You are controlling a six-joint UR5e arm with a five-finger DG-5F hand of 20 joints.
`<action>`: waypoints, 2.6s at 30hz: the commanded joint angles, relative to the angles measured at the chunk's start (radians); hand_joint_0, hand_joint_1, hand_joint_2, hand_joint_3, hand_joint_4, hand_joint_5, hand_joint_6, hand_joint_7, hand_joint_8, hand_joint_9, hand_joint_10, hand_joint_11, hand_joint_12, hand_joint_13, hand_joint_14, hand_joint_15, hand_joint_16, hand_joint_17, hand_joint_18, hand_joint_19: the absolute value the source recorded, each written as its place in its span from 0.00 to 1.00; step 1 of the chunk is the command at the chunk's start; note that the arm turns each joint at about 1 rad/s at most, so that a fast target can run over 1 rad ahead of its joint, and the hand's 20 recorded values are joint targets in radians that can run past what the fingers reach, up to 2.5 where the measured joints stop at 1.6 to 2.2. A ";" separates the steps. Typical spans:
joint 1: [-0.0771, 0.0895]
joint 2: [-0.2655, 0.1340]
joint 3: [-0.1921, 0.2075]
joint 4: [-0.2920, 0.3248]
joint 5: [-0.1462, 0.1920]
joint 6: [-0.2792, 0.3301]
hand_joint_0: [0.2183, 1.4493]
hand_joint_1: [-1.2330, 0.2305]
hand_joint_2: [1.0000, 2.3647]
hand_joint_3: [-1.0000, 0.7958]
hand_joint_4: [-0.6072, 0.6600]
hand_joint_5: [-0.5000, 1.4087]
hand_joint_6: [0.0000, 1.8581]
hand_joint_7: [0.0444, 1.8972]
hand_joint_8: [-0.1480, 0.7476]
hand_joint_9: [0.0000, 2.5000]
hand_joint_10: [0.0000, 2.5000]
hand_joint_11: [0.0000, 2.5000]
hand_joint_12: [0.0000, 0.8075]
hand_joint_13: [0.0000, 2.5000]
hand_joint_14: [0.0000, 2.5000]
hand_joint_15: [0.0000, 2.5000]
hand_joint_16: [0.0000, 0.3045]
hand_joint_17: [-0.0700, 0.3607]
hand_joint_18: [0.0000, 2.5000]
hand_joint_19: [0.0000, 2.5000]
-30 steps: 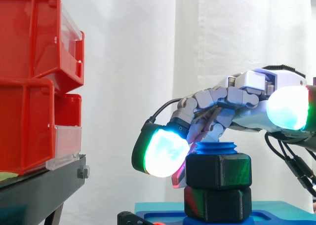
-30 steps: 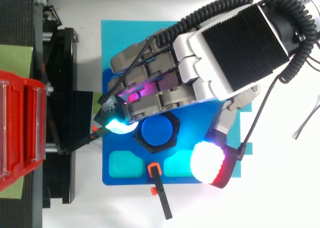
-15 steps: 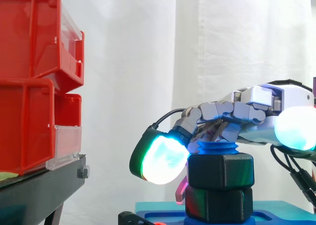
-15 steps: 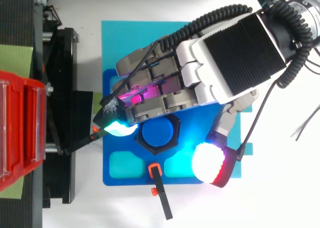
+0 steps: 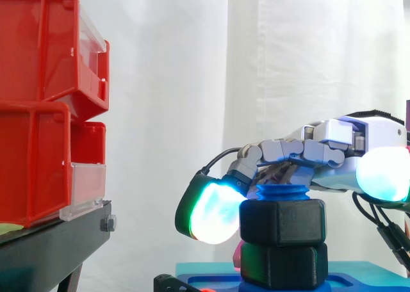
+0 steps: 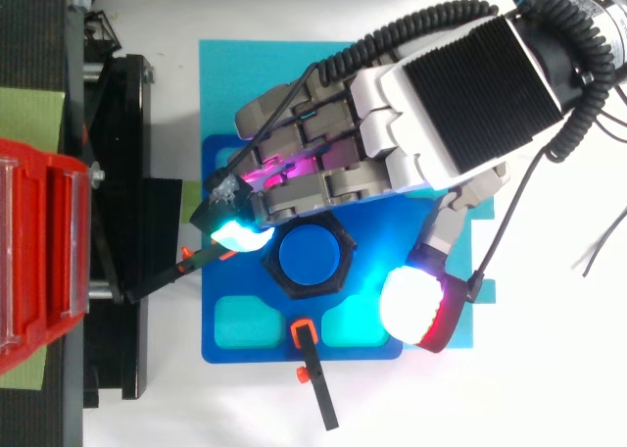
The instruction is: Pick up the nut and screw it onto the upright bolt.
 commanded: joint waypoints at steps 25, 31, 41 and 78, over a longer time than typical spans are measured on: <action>-0.039 0.000 -0.002 -0.003 -0.041 -0.001 0.21 0.75 0.00 0.28 0.66 0.27 0.27 0.71 0.50 0.44 0.00 0.02 0.31 0.32 0.00 0.00 0.10 0.31 0.26 0.04; -0.039 0.000 -0.002 -0.003 -0.043 -0.001 0.21 0.75 0.00 0.28 0.65 0.27 0.27 0.71 0.50 0.44 0.00 0.03 0.30 0.33 0.00 0.00 0.09 0.31 0.27 0.04; -0.039 0.000 -0.002 -0.001 -0.043 0.000 0.21 0.75 0.00 0.28 0.66 0.27 0.27 0.68 0.50 0.44 0.00 0.02 0.30 0.33 0.00 0.00 0.09 0.31 0.27 0.04; -0.110 0.038 0.188 -0.310 -0.170 -0.181 0.16 0.81 0.00 0.28 0.65 0.20 0.27 0.36 0.48 0.35 0.00 0.00 0.37 0.27 0.00 0.00 0.13 0.37 0.22 0.05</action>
